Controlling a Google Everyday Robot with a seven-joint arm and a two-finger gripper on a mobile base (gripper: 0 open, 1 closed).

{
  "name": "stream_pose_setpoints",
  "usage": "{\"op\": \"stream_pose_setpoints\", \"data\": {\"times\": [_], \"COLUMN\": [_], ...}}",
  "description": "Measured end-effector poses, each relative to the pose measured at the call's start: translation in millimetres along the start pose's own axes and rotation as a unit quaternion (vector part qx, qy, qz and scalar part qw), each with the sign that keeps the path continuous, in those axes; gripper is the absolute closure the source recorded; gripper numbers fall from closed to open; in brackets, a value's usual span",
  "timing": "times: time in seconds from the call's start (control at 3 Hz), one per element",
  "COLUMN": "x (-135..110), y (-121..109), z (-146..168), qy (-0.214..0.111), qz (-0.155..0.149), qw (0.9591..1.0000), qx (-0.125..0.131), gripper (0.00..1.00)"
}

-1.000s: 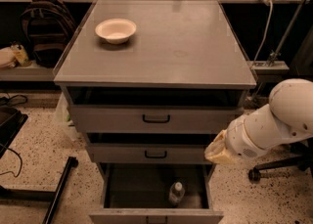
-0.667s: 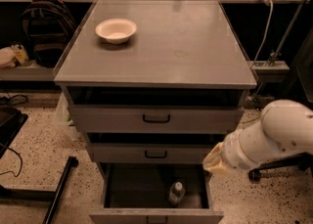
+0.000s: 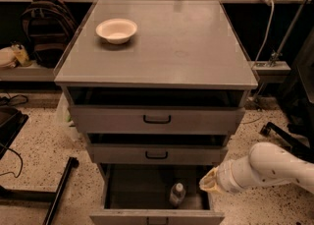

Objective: Pick blue plastic bottle from bottom drawer and place on counter

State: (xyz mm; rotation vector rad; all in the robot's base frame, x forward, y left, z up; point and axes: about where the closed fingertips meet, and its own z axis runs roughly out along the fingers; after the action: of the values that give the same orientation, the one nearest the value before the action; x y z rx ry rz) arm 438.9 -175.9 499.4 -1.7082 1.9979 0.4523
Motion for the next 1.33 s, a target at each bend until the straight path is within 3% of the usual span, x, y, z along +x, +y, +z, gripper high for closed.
{"op": "stream_pose_setpoints", "data": {"times": [0.33, 1.0, 1.33], "x": [11, 19, 42], "y": [14, 15, 4], "z": [32, 43, 65], "qy": [-0.016, -0.017, -0.023], "qz": [0.011, 0.008, 0.002], "qw": [0.9995, 0.9996, 0.9997], "qx": [-0.026, -0.020, -0.001], "gripper": [1.00, 1.00, 1.00]}}
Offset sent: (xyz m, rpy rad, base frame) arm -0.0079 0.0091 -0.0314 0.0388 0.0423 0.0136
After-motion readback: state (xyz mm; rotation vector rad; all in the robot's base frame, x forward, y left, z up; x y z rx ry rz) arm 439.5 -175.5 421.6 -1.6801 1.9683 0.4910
